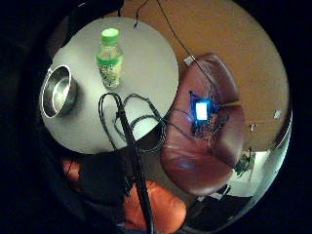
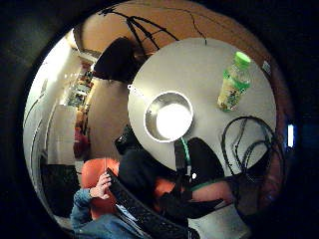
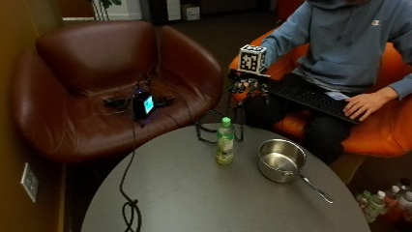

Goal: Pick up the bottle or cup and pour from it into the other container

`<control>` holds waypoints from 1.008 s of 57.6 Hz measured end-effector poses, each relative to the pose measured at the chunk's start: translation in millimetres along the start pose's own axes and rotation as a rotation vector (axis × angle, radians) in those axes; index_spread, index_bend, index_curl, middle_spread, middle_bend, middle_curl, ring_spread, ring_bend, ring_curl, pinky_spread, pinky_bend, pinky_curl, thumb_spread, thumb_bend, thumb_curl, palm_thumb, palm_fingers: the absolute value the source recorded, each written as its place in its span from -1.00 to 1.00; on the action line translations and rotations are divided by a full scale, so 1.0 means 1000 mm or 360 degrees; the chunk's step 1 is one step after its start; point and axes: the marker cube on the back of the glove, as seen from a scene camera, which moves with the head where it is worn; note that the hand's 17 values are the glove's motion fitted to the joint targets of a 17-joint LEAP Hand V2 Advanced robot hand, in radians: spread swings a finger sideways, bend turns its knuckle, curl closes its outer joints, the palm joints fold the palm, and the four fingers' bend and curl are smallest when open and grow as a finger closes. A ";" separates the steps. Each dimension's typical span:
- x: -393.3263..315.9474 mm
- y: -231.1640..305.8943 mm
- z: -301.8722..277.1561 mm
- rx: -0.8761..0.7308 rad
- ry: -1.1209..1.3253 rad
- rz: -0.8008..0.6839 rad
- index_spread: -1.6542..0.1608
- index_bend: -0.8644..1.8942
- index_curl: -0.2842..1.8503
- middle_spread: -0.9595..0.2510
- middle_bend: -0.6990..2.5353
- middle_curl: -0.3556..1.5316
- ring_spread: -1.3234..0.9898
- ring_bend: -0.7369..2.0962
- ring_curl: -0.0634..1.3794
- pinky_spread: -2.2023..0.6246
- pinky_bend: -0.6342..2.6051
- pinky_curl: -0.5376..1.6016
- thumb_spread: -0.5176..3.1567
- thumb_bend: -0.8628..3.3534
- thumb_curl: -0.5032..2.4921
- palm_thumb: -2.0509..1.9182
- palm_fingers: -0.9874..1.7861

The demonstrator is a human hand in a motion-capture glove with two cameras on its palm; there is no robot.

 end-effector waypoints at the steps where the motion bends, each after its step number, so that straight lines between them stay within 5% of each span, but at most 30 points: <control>1: 0.000 0.005 -0.002 -0.0095 -0.0002 0.0085 0.39 -0.28 -0.48 0.50 -0.46 -0.36 0.13 -0.24 -0.52 0.74 -0.32 -0.16 -0.15 -0.60 -0.42 0.35 -0.24; 6: 0.004 0.026 -0.007 -0.0323 -0.0017 0.0375 0.39 -0.29 -0.50 0.50 -0.46 -0.35 0.13 -0.23 -0.51 0.74 -0.30 -0.15 -0.15 -0.60 -0.42 0.34 -0.27; 39: 0.099 0.037 0.009 -0.0194 -0.0115 0.0512 0.38 -0.29 -0.56 0.50 -0.45 -0.31 0.12 -0.18 -0.50 0.74 -0.25 -0.15 -0.17 -0.61 -0.43 0.32 -0.30; 58: 0.119 0.025 0.053 -0.0084 -0.0610 0.0504 0.38 -0.28 -0.57 0.48 -0.44 -0.30 0.10 -0.18 -0.50 0.74 -0.25 -0.16 -0.19 -0.61 -0.44 0.31 -0.29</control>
